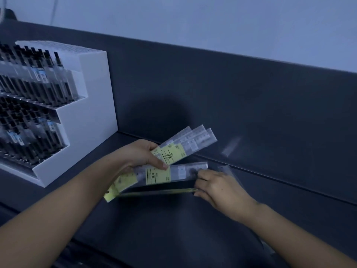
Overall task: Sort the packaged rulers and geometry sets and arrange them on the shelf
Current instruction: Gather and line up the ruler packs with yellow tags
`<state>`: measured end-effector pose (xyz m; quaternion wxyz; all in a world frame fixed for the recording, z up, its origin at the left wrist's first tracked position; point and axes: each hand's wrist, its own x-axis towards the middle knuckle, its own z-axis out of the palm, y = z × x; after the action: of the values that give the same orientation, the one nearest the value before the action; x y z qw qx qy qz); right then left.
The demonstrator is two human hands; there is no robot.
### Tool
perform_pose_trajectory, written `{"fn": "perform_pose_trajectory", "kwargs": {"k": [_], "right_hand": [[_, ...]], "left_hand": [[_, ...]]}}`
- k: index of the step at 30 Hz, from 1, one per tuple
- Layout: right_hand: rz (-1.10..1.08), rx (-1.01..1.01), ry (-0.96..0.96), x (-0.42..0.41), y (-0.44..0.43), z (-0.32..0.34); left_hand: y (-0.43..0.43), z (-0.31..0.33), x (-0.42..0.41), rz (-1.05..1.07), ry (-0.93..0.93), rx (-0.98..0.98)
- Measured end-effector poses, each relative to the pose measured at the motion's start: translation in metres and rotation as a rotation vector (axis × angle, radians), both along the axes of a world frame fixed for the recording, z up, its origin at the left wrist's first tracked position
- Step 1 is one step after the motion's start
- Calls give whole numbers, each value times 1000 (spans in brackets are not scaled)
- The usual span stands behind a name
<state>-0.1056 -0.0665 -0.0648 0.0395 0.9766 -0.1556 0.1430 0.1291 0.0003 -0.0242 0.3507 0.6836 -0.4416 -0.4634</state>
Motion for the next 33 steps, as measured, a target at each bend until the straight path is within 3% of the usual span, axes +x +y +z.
{"fn": "perform_pose_trajectory", "kwargs": {"k": [4,9,12,14,16,22,25,28,31,33], "right_hand": [[24,-77,-96,-10,3,1],[-54,112,-27,1,4,5],[-93,255,35,4,4,3],[-95,262,5,2,3,2],[-78,206,5,1,1,2],[-19,164,8,5,1,-2],[45,-20,9,9,0,-3],[81,-32,32,13,-2,-4],[96,27,67,16,-4,-11],[105,59,58,17,-5,-14]], "left_hand": [[2,-1,-4,-7,78,-7],[7,0,-21,-243,87,122],[9,-2,-22,-302,-157,59],[10,-2,-21,-336,-447,-51],[11,-1,-22,-387,-602,-77],[13,-11,-18,-379,-747,-123],[19,-14,-15,-482,-642,-80],[27,-13,-13,-496,-549,-71],[28,-19,-3,-353,-814,-97],[30,-25,-2,-308,-923,2]]}}
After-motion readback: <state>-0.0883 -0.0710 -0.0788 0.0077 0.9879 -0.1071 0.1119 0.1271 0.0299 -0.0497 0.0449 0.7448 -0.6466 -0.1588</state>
